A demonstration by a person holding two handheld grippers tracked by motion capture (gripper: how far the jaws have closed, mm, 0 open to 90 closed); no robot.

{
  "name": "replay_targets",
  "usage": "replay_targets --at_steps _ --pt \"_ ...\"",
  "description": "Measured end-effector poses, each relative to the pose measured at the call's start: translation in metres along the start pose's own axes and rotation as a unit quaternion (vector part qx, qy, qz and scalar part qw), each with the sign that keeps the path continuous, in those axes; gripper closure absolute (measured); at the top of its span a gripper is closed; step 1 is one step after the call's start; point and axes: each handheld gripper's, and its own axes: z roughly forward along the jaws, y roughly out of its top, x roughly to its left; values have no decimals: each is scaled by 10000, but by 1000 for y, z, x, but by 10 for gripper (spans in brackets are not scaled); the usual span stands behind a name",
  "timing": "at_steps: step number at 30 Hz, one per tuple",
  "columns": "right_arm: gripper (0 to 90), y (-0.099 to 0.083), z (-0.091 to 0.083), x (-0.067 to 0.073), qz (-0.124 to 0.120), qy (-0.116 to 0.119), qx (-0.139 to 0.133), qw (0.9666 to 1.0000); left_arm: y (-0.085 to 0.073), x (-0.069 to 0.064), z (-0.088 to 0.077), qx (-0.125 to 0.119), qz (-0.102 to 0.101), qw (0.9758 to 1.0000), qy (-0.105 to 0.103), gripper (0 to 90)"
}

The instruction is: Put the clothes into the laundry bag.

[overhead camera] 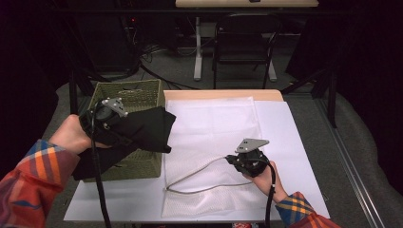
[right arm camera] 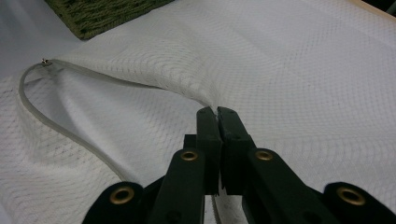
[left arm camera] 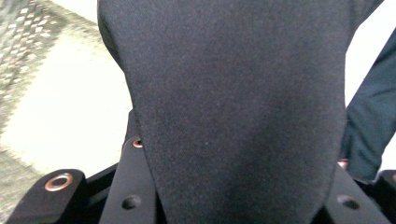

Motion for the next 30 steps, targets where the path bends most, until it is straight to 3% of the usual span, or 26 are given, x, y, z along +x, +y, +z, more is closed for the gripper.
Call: replay_targets --at_steps 20,25,30 --pt "883 1 -4 0 -3 -112 -30 9999 9 -38 10 16 213 9991 -353 619" --pt "883 1 -4 0 19 -139 -9 9999 12 -43 16 -48 232 9980 -586 617" --pt "883 1 -6 1 14 -170 -45 9998 15 -51 23 -8 344 9977 -585 617"
